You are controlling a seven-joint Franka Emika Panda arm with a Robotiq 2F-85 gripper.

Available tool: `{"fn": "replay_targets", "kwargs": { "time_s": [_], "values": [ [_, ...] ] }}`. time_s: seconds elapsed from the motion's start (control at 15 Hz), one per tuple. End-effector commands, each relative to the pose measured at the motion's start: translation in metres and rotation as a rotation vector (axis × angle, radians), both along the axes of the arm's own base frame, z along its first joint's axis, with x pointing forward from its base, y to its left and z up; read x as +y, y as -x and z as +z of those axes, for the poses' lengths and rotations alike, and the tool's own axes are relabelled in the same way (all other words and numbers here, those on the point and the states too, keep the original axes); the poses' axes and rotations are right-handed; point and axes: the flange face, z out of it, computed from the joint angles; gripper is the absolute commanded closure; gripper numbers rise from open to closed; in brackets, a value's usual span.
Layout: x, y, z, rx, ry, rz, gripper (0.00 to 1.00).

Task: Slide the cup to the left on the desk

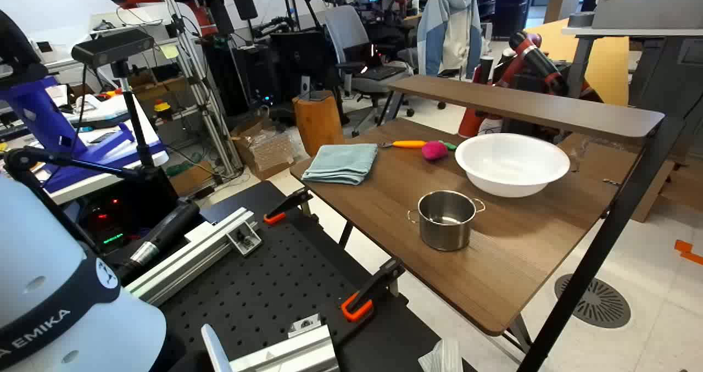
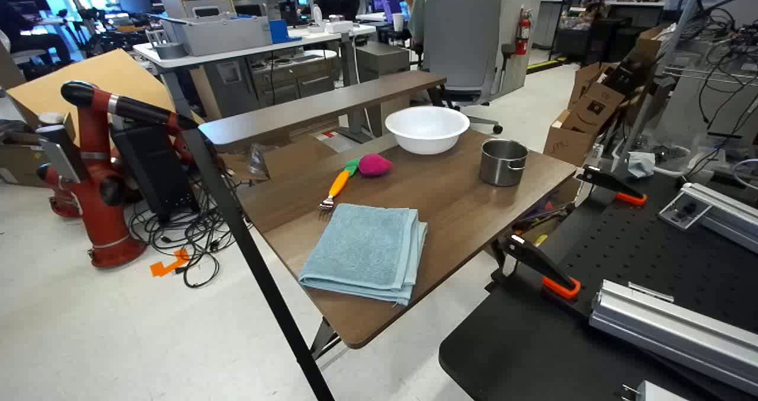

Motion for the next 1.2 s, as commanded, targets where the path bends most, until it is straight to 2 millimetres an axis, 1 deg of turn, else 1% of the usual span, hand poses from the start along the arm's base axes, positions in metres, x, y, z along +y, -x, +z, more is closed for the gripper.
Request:
{"fn": "replay_targets", "kwargs": {
  "time_s": [0.0, 0.67, 1.0, 1.13],
  "values": [
    [0.0, 0.0, 0.0, 0.001, 0.0, 0.0, 0.0],
    [0.0, 0.0, 0.0, 0.001, 0.0, 0.0, 0.0],
    [0.009, -0.014, -0.005, -0.043, -0.076, 0.025, 0.0],
    [0.013, -0.024, -0.014, -0.058, -0.095, 0.04, 0.0]
  ]
}}
